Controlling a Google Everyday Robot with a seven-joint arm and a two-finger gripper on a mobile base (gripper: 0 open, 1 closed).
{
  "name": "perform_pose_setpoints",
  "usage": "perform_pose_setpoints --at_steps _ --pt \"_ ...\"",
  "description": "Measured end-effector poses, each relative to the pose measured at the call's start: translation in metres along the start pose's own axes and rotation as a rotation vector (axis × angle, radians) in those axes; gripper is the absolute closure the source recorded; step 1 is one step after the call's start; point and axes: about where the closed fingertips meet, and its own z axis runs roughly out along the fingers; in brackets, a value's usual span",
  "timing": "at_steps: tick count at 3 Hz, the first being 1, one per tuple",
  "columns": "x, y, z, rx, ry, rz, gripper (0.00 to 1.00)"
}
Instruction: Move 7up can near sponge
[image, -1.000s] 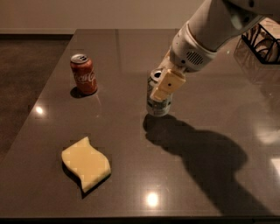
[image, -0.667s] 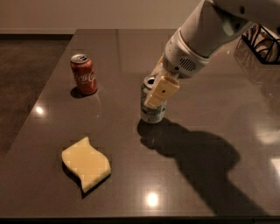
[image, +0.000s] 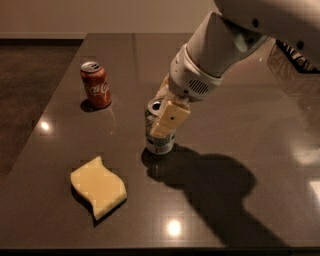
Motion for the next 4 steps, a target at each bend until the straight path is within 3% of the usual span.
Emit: perform_pose_setpoints --at_steps 2,3,4 --pt "-0.017 0.021 0.019 -0.057 0.01 -0.077 1.0" --pt "-0.025 0.029 0.023 -0.072 0.01 -0.113 0.84" --pt "-0.033 0.036 0.025 -0.079 0.005 -0.147 0.61"
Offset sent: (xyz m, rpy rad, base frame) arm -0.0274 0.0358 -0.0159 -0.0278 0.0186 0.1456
